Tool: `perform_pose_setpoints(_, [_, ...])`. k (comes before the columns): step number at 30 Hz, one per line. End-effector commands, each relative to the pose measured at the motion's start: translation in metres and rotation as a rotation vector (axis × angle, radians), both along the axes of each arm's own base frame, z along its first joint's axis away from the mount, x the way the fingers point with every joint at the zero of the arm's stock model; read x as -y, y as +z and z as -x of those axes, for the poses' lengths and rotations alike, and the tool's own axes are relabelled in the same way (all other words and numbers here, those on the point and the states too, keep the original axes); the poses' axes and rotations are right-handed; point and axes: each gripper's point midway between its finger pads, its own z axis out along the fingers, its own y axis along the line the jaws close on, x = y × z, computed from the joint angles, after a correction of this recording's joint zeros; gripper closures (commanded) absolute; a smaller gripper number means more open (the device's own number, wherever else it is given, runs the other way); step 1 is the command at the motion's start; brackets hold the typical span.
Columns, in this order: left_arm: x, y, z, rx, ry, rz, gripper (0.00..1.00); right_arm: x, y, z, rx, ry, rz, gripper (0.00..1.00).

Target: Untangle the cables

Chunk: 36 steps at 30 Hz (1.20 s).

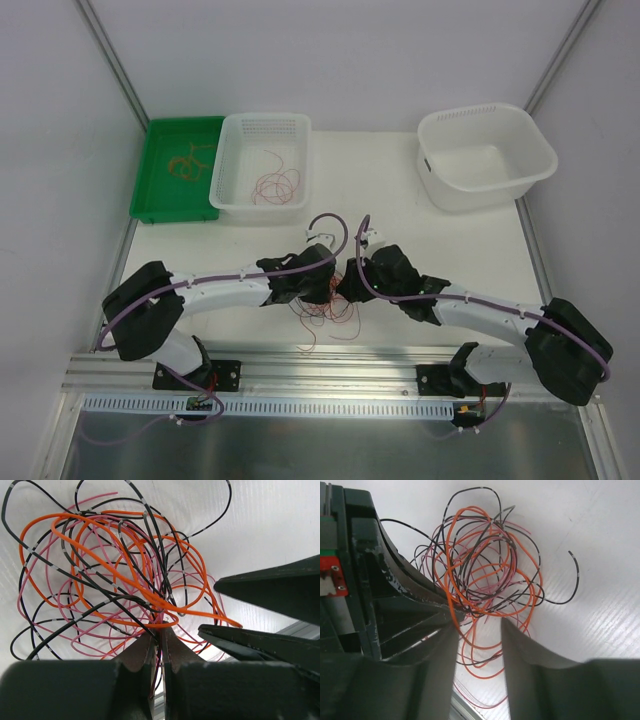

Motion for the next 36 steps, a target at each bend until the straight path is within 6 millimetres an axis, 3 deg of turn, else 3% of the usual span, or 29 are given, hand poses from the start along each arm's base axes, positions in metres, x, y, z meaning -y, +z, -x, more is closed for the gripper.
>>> perform_pose_setpoints(1, [0.003,0.012,0.000,0.035,-0.020,0.039,1.00,-0.023,0.035,-0.013,0.079,0.036,-0.100,0.62])
perform_pose_setpoints(3, [0.002,0.012,-0.001,0.038,-0.018,0.037,1.00,-0.024,0.037,-0.012,0.081,0.043,-0.101,0.70])
perform_pose_setpoints(7, [-0.008,0.012,-0.006,0.066,0.012,0.016,1.00,-0.011,0.038,-0.013,0.090,0.017,-0.056,0.99])
perform_pose_setpoints(9, [-0.020,0.009,-0.013,0.058,0.051,0.007,1.00,-0.002,0.041,-0.013,0.103,0.001,-0.030,0.99])
perform_pose_setpoints(10, [-0.029,0.006,-0.013,0.048,0.072,0.004,1.00,0.004,0.055,-0.014,0.137,-0.006,-0.036,0.99])
perform_pose_setpoints(12, [-0.048,0.006,-0.023,0.040,0.137,0.007,1.00,0.033,0.055,-0.017,0.149,-0.078,0.044,0.99])
perform_pose_setpoints(13, [-0.059,-0.002,-0.022,0.023,0.160,-0.004,1.00,0.044,0.075,-0.019,0.197,-0.099,0.030,0.99])
perform_pose_setpoints(15, [-0.073,0.000,-0.026,0.016,0.198,0.010,1.00,0.077,0.077,-0.021,0.192,-0.180,0.097,0.99])
perform_pose_setpoints(19, [-0.112,-0.005,-0.035,0.013,0.299,-0.002,1.00,0.141,0.111,-0.023,0.237,-0.346,0.142,0.99])
perform_pose_setpoints(20, [-0.117,-0.004,-0.036,0.016,0.313,-0.001,1.00,0.166,0.124,-0.023,0.248,-0.425,0.163,0.99])
perform_pose_setpoints(23, [-0.137,-0.001,-0.040,0.019,0.368,-0.003,1.00,0.206,0.139,-0.018,0.243,-0.553,0.227,0.99])
perform_pose_setpoints(24, [-0.140,0.003,-0.041,0.029,0.380,0.006,1.00,0.213,0.160,-0.016,0.278,-0.580,0.210,0.99])
perform_pose_setpoints(26, [-0.155,0.003,-0.040,0.016,0.419,-0.015,1.00,0.231,0.173,-0.011,0.287,-0.644,0.240,0.99])
perform_pose_setpoints(27, [-0.159,0.008,-0.042,0.027,0.431,-0.010,1.00,0.236,0.193,-0.009,0.321,-0.669,0.225,0.99])
perform_pose_setpoints(30, [-0.176,0.013,-0.041,0.032,0.477,-0.031,1.00,0.253,0.217,-0.004,0.356,-0.730,0.248,0.99])
perform_pose_setpoints(31, [-0.180,0.015,-0.042,0.039,0.484,-0.038,1.00,0.257,0.236,-0.002,0.388,-0.749,0.230,0.99])
perform_pose_setpoints(36, [-0.206,0.011,-0.039,0.029,0.551,-0.100,1.00,0.287,0.290,0.005,0.488,-0.890,0.232,0.99])
